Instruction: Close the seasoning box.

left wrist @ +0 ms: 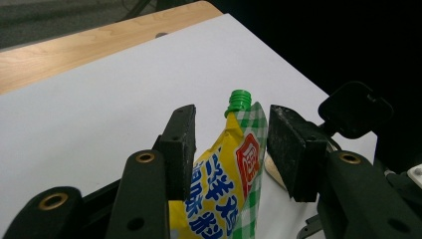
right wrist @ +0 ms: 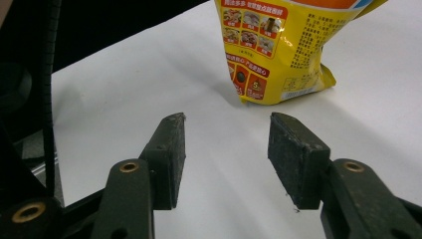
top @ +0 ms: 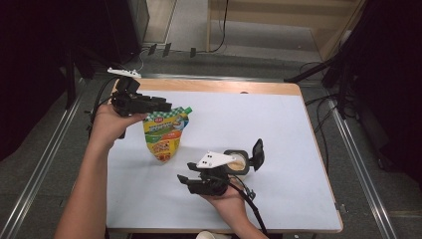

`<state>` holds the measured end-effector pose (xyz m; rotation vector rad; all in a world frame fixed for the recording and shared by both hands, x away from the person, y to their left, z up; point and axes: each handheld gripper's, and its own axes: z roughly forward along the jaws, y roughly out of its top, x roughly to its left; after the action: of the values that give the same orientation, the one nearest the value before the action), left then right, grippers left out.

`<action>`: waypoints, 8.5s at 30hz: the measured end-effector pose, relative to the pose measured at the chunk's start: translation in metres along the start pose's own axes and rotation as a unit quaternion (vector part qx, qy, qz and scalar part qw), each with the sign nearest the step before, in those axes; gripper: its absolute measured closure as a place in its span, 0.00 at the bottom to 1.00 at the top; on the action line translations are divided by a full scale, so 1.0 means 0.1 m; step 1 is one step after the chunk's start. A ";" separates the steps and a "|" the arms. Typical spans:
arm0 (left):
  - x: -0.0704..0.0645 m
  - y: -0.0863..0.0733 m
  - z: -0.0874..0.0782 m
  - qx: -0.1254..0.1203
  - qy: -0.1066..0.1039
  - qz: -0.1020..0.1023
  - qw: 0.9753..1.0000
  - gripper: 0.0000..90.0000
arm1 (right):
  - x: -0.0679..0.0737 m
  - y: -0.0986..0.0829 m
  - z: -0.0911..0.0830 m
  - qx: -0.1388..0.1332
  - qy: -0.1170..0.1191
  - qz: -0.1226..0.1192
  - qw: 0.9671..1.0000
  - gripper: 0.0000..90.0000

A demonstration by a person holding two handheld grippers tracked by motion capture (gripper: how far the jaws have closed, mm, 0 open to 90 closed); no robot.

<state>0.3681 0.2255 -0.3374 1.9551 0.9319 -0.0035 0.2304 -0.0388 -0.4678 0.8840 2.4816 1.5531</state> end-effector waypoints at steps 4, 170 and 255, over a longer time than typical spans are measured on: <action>0.03 0.00 -0.07 -0.006 0.009 -0.002 1.000 0.60 | 0.00 0.02 -0.02 0.000 0.003 0.000 1.000 0.56; 0.39 -0.24 0.03 0.022 0.052 -0.046 0.997 0.44 | -1.02 0.15 -1.07 0.040 -0.032 0.063 0.997 0.99; 0.53 -0.32 0.05 0.020 0.044 -0.072 0.996 0.43 | -1.88 -0.45 -1.60 -0.026 -0.192 0.086 0.977 0.31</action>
<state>0.3877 0.2622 -0.3834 1.9347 1.1362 -0.0200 0.3092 -0.2775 -0.4714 1.2813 2.1311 1.3285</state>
